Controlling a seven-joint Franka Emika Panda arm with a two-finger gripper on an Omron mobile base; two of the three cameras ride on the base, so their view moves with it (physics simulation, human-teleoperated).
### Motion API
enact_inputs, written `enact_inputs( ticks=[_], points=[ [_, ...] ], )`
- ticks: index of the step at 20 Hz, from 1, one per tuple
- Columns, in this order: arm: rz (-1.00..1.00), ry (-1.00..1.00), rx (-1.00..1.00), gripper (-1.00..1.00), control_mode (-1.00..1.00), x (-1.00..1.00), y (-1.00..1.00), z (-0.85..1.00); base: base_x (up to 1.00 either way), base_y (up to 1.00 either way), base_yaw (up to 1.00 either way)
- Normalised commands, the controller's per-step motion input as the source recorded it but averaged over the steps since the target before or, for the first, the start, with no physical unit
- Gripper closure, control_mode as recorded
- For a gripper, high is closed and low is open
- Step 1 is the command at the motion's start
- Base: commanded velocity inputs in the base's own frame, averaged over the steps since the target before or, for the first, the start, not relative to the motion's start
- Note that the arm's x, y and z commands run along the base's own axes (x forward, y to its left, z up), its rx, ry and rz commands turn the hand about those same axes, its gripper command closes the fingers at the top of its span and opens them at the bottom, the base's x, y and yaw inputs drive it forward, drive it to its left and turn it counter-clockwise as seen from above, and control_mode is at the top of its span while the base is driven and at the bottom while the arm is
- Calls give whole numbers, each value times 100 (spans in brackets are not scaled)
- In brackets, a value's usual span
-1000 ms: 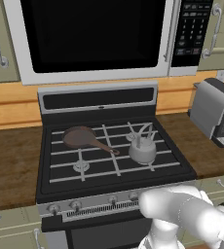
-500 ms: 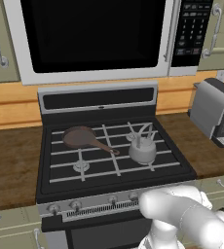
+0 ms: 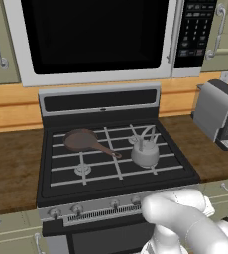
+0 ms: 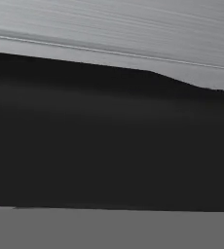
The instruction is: Pick the kettle from the counter and place it on a stove burner. Then turn the burner on.
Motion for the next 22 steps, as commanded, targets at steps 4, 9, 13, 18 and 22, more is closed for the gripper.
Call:
enact_inputs(
  ticks=[4,9,13,18,22],
  points=[
    [0,-26,-11,100,-100,6,3,56,0,0,0],
    [0,-23,-20,100,-100,3,21,93,0,0,0],
    [1,-32,-34,100,-100,0,11,84,0,0,0],
    [25,-41,-51,100,-100,-16,0,50,0,0,0],
    [47,-43,-56,100,-100,-31,0,24,0,0,0]
  ],
)
